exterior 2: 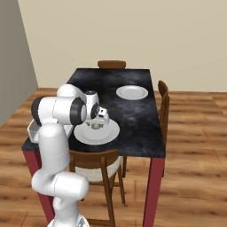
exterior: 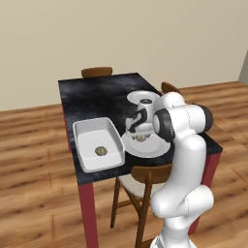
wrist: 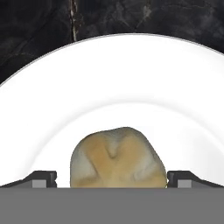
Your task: Place two dumplings into each of the tupperware containers and then place the containers in the fridge.
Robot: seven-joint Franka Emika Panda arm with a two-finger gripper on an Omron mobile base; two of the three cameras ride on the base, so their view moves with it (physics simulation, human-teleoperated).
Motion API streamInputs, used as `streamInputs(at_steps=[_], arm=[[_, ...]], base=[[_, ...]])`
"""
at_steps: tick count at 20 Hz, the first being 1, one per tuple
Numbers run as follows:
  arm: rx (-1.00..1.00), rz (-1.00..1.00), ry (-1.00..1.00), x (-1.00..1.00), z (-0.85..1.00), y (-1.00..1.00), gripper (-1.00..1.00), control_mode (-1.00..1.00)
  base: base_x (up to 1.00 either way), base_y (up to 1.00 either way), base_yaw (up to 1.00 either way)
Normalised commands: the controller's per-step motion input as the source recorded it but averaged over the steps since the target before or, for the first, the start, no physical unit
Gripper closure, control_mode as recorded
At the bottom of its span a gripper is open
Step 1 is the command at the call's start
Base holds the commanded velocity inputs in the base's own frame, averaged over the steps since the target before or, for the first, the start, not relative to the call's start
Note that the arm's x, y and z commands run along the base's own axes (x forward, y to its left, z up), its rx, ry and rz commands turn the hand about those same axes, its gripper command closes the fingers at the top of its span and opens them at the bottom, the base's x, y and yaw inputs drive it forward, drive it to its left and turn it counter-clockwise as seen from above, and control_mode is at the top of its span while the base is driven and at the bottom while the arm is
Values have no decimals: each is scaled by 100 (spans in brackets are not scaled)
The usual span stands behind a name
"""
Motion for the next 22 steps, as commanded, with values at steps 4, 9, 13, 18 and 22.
streamInputs(at_steps=[4, 9, 13, 18, 22], arm=[[0, 1, 4, 0, -2, 0, -100, -100], [0, 0, 3, -4, -8, -1, -100, -100], [0, 0, 1, -10, -13, -1, -100, -100], [0, 0, 2, 0, -7, 0, -100, -100], [0, 0, 6, 0, -6, 0, 100, -100]], base=[[0, 0, 0], [0, 0, 0], [0, 0, 0], [0, 0, 0], [0, 0, 0]])
